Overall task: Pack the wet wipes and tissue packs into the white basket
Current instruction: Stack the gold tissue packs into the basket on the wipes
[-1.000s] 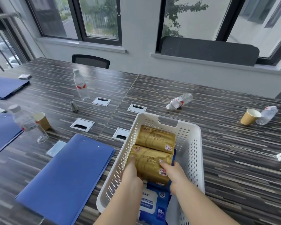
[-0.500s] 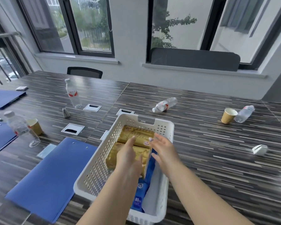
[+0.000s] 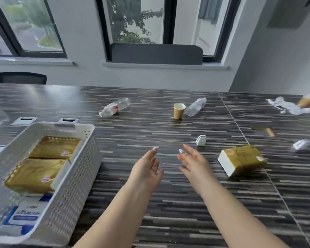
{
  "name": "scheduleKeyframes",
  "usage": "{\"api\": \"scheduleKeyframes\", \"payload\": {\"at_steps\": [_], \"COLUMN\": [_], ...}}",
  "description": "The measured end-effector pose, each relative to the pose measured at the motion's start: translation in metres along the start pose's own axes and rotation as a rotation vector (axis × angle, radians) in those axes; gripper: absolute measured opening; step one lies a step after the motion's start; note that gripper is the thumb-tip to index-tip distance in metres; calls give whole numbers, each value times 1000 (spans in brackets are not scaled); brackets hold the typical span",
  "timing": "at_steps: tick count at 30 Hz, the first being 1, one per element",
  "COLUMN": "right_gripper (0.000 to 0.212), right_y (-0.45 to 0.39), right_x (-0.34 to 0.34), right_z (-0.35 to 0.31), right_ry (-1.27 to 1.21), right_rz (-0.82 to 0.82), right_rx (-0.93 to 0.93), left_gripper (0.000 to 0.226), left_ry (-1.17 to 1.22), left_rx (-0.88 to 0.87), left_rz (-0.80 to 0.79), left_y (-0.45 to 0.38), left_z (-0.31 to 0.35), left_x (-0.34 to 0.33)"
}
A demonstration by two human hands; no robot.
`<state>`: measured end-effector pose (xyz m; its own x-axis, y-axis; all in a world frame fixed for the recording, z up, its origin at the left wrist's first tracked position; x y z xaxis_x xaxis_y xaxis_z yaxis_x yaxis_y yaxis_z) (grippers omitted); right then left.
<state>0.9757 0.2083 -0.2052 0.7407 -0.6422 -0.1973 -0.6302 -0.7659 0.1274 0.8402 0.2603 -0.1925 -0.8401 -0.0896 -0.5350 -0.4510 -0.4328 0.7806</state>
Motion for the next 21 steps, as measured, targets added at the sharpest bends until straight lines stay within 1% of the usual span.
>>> {"api": "scheduleKeyframes", "payload": {"at_steps": [2, 7, 11, 14, 15, 16, 18, 20, 21], "right_gripper": [43, 44, 48, 49, 49, 49, 48, 45, 44], "right_y": [-5, -14, -29, -49, -54, -66, -71, -82, -88], "right_x": [56, 156, 205, 238, 249, 265, 277, 294, 303], "right_z": [0, 5, 10, 16, 17, 25, 27, 31, 32], "right_ry": [-6, 21, 21, -2, -5, -15, -22, -8, 15], "right_rz": [56, 133, 207, 250, 266, 283, 323, 386, 427], "right_rx": [-15, -81, -114, -122, -126, -139, -126, -123, -110], "left_gripper": [42, 48, 41, 24, 22, 25, 40, 43, 50], "left_ry": [-40, -162, -269, -354, -392, -446, -509, -562, -575], "left_rx": [47, 114, 125, 139, 146, 153, 160, 190, 201], "left_rz": [24, 69, 91, 122, 135, 146, 151, 156, 161], "left_y": [-16, -56, -83, -114, -125, -144, -153, -166, -173], "left_z": [-38, -98, -121, -134, -140, -148, -156, -168, -172], "left_x": [-27, -73, -94, -113, -120, -128, -131, -136, -138]}}
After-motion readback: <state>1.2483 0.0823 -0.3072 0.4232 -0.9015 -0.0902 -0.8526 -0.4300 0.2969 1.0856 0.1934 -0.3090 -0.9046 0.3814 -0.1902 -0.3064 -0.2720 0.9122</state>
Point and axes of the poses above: each hand's wrist, its own y-axis away from the middle knuckle, its own x-axis out of the back of the hand, z = x × y, the point moved 6 cm from there along -y, towards the middle knuckle, and after that the axes turned 15 degrees about x, right-handed, at the moved point
